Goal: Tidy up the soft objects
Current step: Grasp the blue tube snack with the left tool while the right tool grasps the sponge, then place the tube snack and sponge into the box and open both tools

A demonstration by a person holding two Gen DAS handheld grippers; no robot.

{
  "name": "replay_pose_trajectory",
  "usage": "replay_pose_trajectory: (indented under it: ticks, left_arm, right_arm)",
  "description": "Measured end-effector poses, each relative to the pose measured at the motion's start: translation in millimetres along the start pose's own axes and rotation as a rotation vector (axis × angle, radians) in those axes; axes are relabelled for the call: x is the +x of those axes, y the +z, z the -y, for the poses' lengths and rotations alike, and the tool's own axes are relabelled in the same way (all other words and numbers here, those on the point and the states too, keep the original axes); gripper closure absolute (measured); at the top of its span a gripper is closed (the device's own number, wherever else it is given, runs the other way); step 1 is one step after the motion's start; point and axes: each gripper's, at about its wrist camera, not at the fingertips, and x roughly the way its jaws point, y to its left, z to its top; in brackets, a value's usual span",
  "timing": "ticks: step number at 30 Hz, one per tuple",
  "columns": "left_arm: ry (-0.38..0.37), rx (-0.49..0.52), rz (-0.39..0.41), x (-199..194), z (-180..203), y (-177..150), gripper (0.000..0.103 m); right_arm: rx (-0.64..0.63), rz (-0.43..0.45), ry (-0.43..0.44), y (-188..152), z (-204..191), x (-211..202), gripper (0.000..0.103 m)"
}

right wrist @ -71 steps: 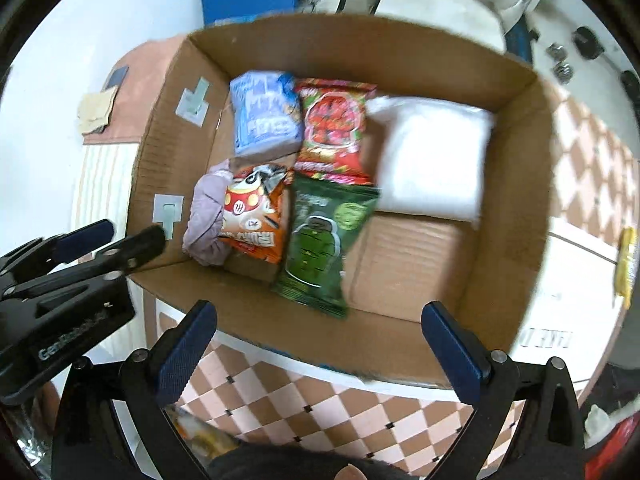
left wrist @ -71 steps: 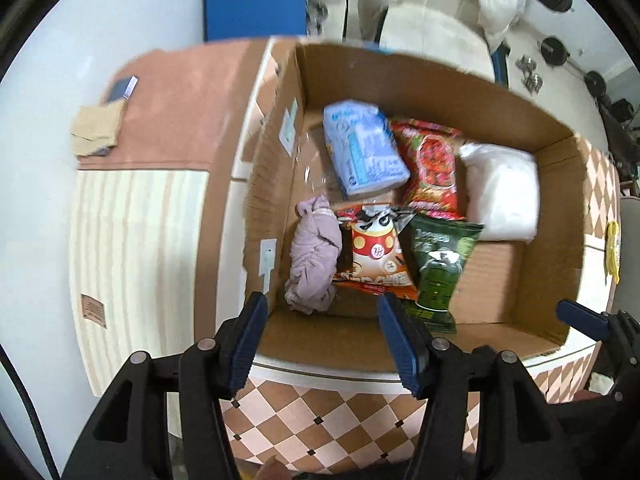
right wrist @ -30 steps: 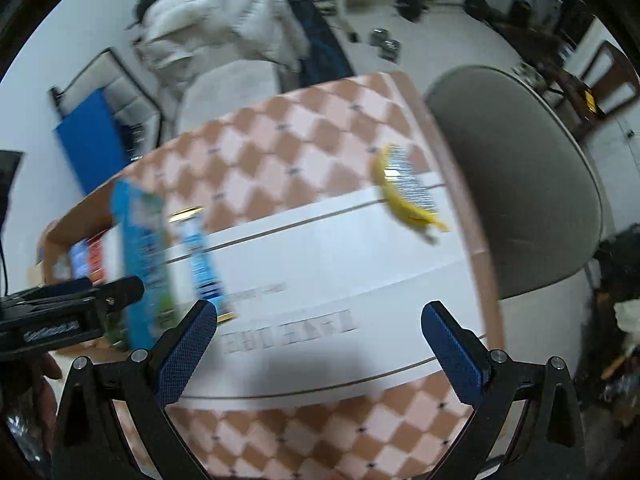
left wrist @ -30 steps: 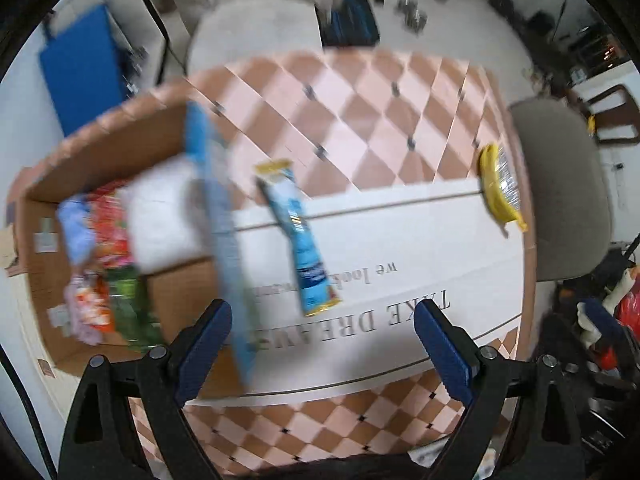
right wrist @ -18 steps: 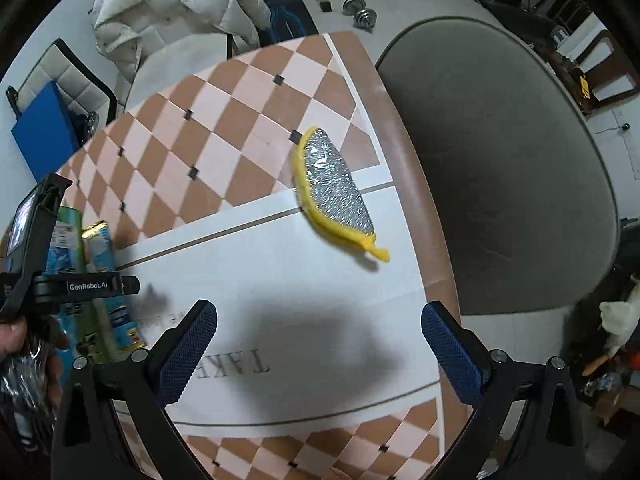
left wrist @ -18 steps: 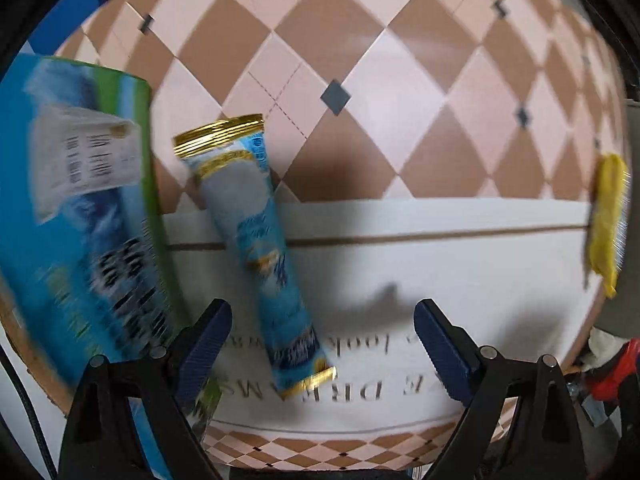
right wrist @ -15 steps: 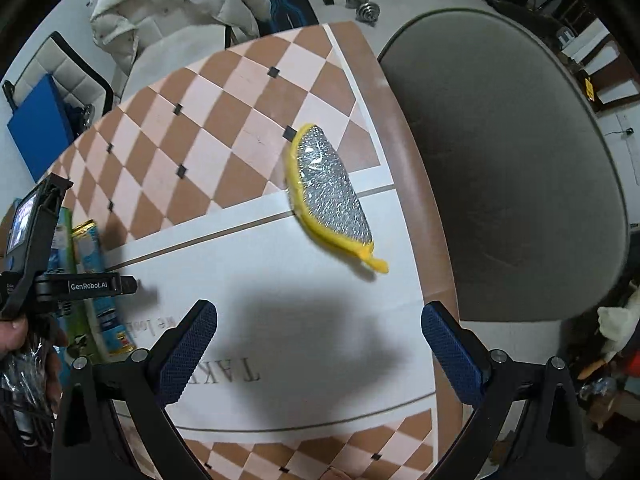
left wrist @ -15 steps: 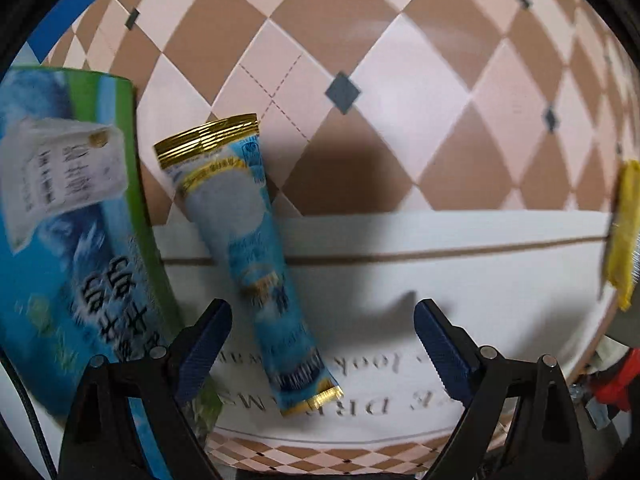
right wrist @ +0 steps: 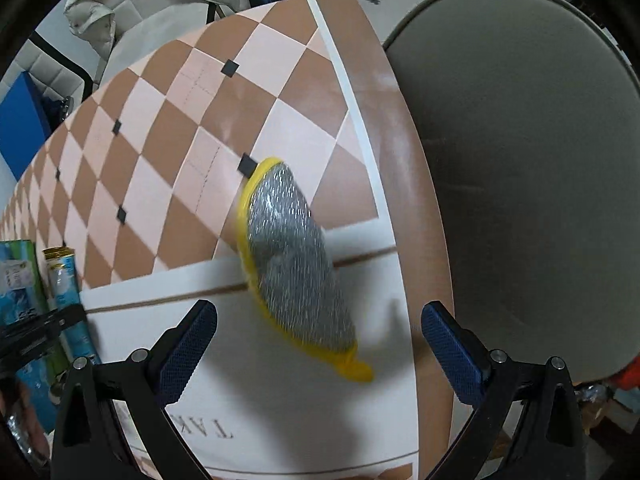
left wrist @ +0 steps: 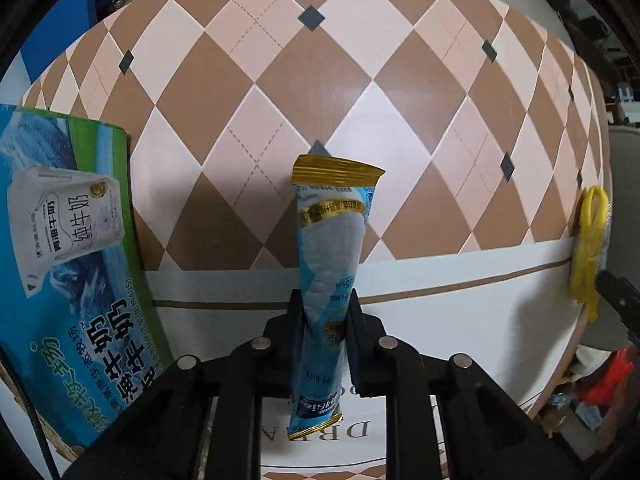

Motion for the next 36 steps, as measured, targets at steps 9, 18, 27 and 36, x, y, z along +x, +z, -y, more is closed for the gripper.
replay_pose_trajectory:
  ticks: [9, 18, 27, 36]
  left_arm:
    - [-0.029, 0.033, 0.036, -19.5, 21.7, -15.7, 0.089]
    - [-0.102, 0.092, 0.107, -72.4, 56.3, -61.3, 0.089]
    - [-0.208, 0.073, 0.216, -162.7, -37.7, -88.6, 0.089]
    - [-0.256, -0.145, 0.149, -160.3, -193.5, -74.4, 0.089]
  right_arm:
    - [0.001, -0.062, 0.009, 17.5, -13.5, 39.7, 0.028]
    - [-0.044, 0.005, 0.072, -26.0, -47.1, 3.7, 0.055]
    - [-0.143, 0.102, 0.306, -118.6, -155.2, -93.5, 0.055]
    - [-0.255, 0.142, 0.43, -170.1, -285.5, -155.0, 0.055]
